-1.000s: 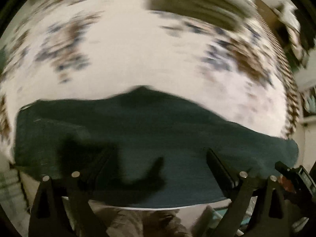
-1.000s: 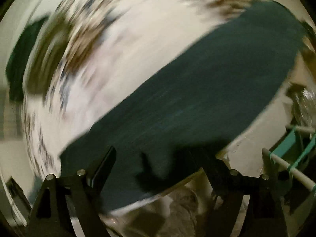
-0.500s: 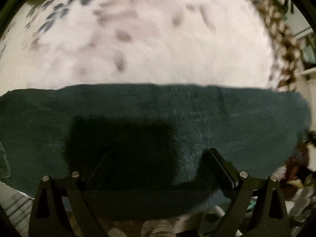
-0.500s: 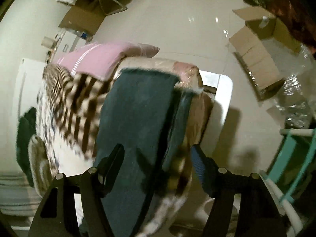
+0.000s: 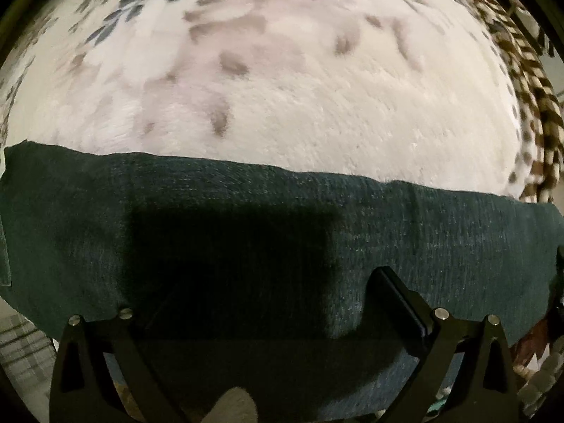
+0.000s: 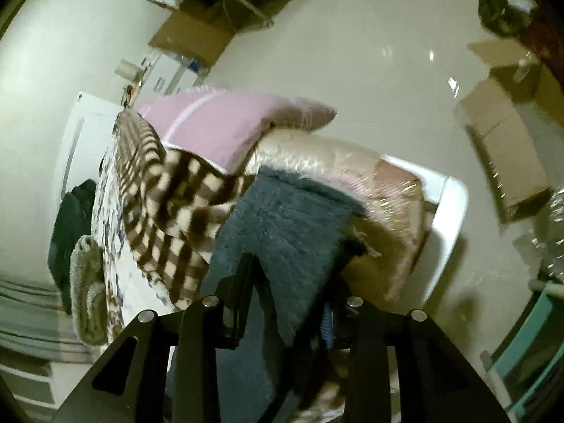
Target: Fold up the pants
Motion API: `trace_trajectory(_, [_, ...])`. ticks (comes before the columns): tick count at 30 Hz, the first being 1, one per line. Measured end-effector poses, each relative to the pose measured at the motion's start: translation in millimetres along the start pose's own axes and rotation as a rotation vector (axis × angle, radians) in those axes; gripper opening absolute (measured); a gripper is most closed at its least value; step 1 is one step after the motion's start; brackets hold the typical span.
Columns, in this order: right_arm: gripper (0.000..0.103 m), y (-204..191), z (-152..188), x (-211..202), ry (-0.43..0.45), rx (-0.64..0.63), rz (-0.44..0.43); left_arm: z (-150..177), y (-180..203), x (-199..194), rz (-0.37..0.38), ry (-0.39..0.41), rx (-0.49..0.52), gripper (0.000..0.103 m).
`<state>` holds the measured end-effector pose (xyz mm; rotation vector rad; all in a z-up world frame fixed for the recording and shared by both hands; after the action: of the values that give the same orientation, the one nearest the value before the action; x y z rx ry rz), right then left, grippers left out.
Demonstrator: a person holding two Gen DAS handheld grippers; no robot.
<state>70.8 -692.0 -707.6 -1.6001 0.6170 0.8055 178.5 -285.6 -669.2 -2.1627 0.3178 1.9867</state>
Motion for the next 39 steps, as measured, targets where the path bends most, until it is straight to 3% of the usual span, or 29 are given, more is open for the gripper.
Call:
trace_trajectory(2, [0.033,0,-6,6,-0.005,0.023,-0.020,5,-1,-1,0.000,0.001,-0.012,0.103])
trace_trajectory(4, [0.017,-8,-7,-2,0.017,0.000,-0.037,4,1,0,0.001,-0.007,-0.015,0.103])
trace_trajectory(8, [0.020,-25,0,-5,-0.003,-0.051,-0.105,0,4,3,-0.002,-0.003,-0.017,0.103])
trace_trajectory(10, [0.038,-15,0,15,-0.069,-0.020,-0.055,0,5,1,-0.005,0.002,-0.021,0.103])
trace_trajectory(13, [0.032,-8,-4,25,-0.080,0.030,-0.072,0,6,2,-0.001,-0.009,-0.020,0.103])
trace_trajectory(14, [0.019,-11,-5,22,-0.071,0.019,-0.060,-1,7,2,0.000,-0.022,-0.016,0.103])
trace_trajectory(15, [0.015,-15,-4,18,-0.058,-0.001,-0.061,-3,6,2,0.002,-0.033,-0.013,0.103])
trace_trajectory(21, [0.014,-54,19,-15,0.021,-0.151,-0.029,-13,5,-9,-0.043,-0.042,0.064,0.103])
trace_trajectory(32, [0.014,-123,99,-45,0.040,-0.325,0.002,-18,-28,-75,-0.043,0.118,0.135,0.103])
trace_trajectory(35, [0.013,-126,111,-54,0.065,-0.310,0.045,-17,-51,-81,-0.040,0.104,0.121,0.103])
trace_trajectory(39, [0.015,-96,82,-69,0.152,-0.136,0.121,-14,-84,-84,-0.019,0.087,0.058,0.103])
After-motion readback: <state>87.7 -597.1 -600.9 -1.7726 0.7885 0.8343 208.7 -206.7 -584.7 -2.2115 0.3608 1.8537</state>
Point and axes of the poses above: each gripper's, at about its wrist camera, not at the fingertips, and x roughly the way its jaws point, y to its right, z to its underside, the point moved 5 cm from there along x, roughly the way its jaws point, and after that the axes turned 8 degrees about x, right-handed, at the moved point
